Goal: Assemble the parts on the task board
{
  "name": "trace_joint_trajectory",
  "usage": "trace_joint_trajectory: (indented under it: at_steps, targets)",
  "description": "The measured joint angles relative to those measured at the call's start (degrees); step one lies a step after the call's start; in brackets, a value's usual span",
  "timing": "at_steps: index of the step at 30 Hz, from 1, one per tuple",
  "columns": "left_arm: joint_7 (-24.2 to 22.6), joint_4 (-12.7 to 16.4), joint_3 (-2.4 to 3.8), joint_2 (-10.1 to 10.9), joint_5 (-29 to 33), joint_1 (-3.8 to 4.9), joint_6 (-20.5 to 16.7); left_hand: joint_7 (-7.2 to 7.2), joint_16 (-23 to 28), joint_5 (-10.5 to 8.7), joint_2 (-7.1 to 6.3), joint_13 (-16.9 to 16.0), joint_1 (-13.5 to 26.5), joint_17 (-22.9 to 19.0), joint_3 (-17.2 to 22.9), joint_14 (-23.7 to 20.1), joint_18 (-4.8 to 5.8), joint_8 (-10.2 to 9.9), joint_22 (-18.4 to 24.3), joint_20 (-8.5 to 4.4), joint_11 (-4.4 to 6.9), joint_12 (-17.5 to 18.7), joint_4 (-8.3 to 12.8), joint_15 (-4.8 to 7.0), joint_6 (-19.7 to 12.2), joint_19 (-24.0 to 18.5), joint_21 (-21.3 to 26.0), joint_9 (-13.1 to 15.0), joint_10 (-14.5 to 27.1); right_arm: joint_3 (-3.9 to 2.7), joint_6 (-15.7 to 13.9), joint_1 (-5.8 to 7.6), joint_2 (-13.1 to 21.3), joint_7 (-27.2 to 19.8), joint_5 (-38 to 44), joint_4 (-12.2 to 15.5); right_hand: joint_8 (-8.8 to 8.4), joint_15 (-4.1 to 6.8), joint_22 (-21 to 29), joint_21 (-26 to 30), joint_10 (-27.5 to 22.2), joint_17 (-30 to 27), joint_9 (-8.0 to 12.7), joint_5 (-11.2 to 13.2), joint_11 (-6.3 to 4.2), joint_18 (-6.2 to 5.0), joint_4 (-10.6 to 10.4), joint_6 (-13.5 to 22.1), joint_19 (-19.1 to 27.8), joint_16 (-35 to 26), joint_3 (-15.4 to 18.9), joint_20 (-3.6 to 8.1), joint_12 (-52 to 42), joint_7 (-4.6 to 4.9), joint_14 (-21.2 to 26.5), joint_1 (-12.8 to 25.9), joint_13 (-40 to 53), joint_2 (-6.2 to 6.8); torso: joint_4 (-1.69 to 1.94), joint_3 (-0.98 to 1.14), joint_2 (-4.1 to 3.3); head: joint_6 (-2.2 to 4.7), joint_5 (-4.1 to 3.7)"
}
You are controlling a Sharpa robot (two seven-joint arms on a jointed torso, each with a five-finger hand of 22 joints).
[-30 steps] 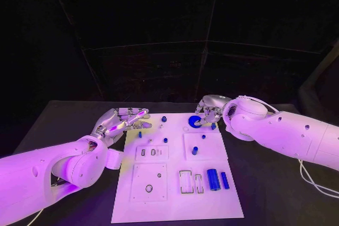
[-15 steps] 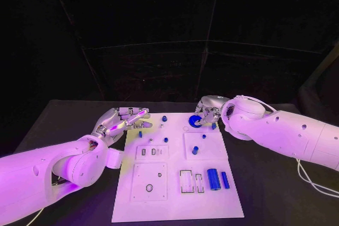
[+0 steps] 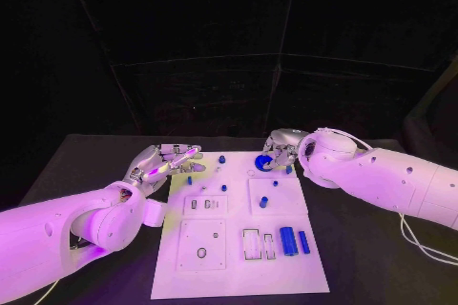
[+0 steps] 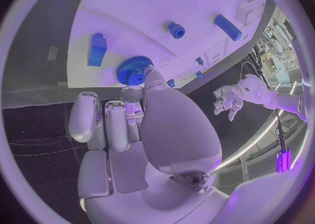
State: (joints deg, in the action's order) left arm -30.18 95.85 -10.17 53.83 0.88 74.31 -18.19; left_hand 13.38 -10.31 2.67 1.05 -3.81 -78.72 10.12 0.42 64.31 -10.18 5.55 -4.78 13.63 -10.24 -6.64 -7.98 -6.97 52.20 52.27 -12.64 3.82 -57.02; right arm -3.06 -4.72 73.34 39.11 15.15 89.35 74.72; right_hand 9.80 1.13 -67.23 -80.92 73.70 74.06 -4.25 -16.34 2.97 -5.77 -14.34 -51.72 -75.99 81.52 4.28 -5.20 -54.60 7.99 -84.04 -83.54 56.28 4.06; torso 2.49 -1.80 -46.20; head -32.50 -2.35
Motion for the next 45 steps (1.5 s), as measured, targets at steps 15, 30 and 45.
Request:
trace_joint_trajectory:
  at_steps: [15, 30, 45]
  targets:
    - [0.0, -0.1, 0.00, 0.0, 0.0, 0.00, 0.0, 0.00, 0.0, 0.00, 0.00, 0.0, 0.0, 0.0, 0.0, 0.0, 0.00, 0.0, 0.0, 0.00, 0.00, 0.0, 0.0, 0.00, 0.0, 0.0, 0.0, 0.0, 0.0, 0.03, -2.1, -0.02, -0.2, 0.6, 1.5, 0.6, 0.88, 0.44, -2.2, -1.1, 0.9, 0.9, 0.3, 10.7, -0.93, 0.92, 3.9, -3.1, -1.2, 0.5, -9.4, 0.81, -1.7, 0.21, 0.0, -6.4, 2.5, -3.72, -0.03, 0.01, 0.00, 0.02, -0.09]
    - [0.1, 0.3, 0.00, 0.4, 0.0, 0.00, 0.0, 0.00, 0.4, 0.00, 0.00, 0.0, 0.0, 0.0, 0.2, 0.0, 0.00, 0.0, 0.0, 0.00, 0.00, 0.0, 0.2, 0.00, 0.0, 0.0, 0.0, 0.0, 0.0, 0.04, -11.5, -0.09, -0.3, -0.4, 2.1, 6.3, 0.78, 1.07, -3.5, -1.5, 1.9, 0.9, 0.3, 12.0, -1.43, 0.90, 2.7, -3.2, -1.8, 0.7, -12.1, 1.00, -2.6, 0.11, 0.0, -2.5, 3.7, -3.02, 0.01, -0.09, 0.03, 0.39, 0.03]
    - [0.1, 0.5, 0.01, 0.7, 0.0, 0.04, 0.0, 0.00, 0.4, 0.00, 0.00, 0.0, 0.0, 0.0, 0.2, 0.0, 0.00, 0.0, 0.0, 0.00, 0.00, 0.0, 0.2, 0.00, 0.0, 0.0, 0.0, 0.0, 0.0, 0.81, -11.9, -0.10, -8.3, -0.9, 2.1, 4.1, -0.73, 1.06, -3.6, -1.5, 1.9, 0.9, 0.4, 9.5, -1.44, 0.90, 3.2, -3.6, -1.8, 0.7, -14.3, 1.00, -1.8, 0.02, 0.0, -0.9, 3.7, -2.12, 0.13, -0.07, -0.02, 0.36, 0.53]
